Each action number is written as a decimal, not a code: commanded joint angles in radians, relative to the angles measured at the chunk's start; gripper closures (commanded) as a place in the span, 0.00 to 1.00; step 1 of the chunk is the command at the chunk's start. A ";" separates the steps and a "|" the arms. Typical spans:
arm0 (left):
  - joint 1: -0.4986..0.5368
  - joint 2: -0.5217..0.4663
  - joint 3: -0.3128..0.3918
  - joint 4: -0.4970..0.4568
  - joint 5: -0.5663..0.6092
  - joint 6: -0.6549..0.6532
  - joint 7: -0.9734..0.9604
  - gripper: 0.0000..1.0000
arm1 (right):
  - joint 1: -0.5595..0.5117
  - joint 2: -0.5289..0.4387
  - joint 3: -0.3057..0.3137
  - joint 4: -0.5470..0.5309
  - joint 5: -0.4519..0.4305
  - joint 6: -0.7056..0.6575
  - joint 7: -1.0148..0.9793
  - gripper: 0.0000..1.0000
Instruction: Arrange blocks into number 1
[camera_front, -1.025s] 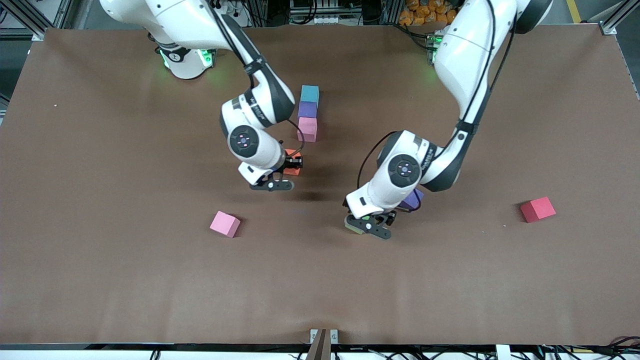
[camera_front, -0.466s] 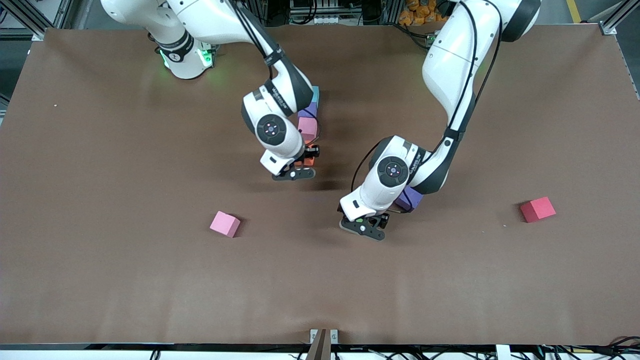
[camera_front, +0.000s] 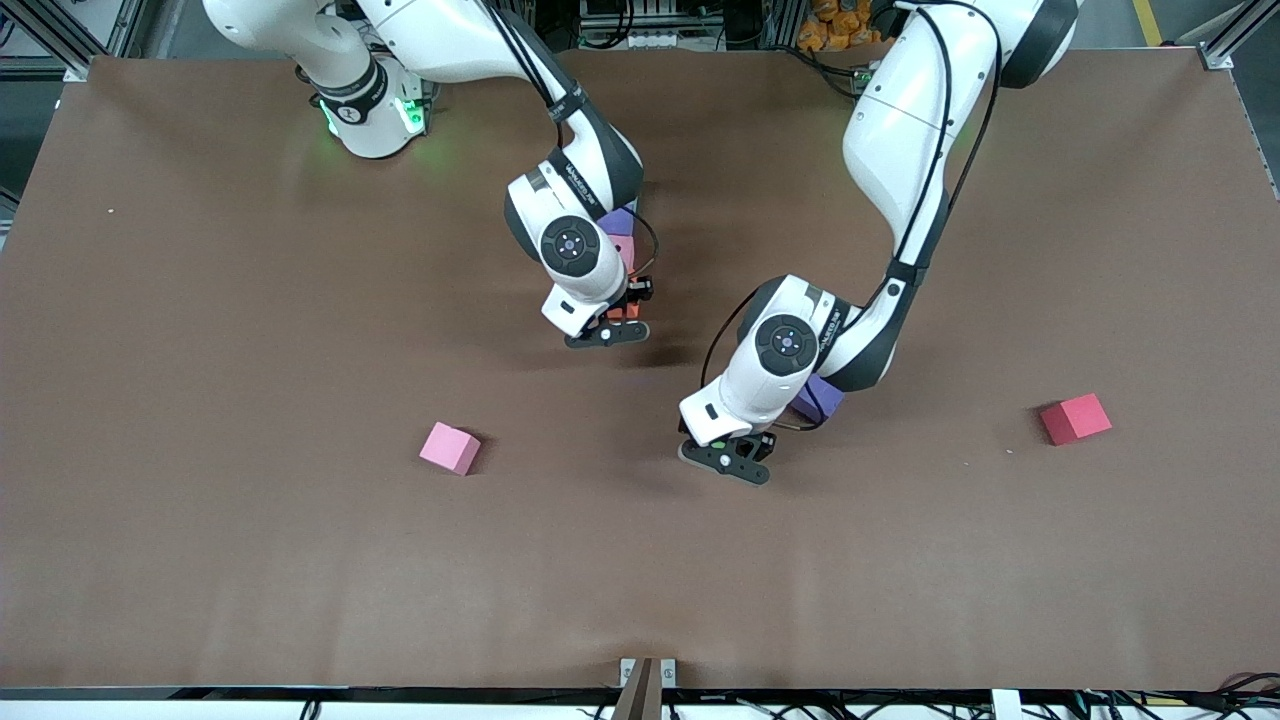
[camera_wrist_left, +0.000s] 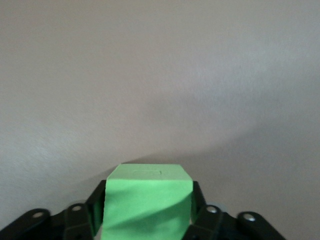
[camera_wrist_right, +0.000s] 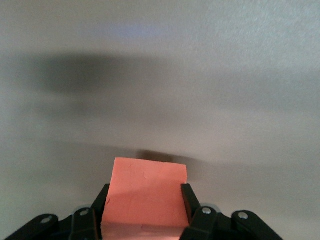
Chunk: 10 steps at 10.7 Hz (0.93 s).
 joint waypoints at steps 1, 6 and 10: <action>0.059 -0.094 -0.002 -0.023 0.014 -0.044 0.016 1.00 | 0.039 -0.004 -0.016 -0.047 -0.014 0.036 0.013 0.40; 0.151 -0.260 0.000 -0.019 0.015 -0.243 0.016 1.00 | 0.071 -0.018 -0.030 -0.080 -0.014 0.053 0.011 0.00; 0.210 -0.371 0.000 -0.020 0.014 -0.418 0.016 1.00 | -0.021 -0.179 -0.028 -0.135 -0.026 0.033 0.002 0.00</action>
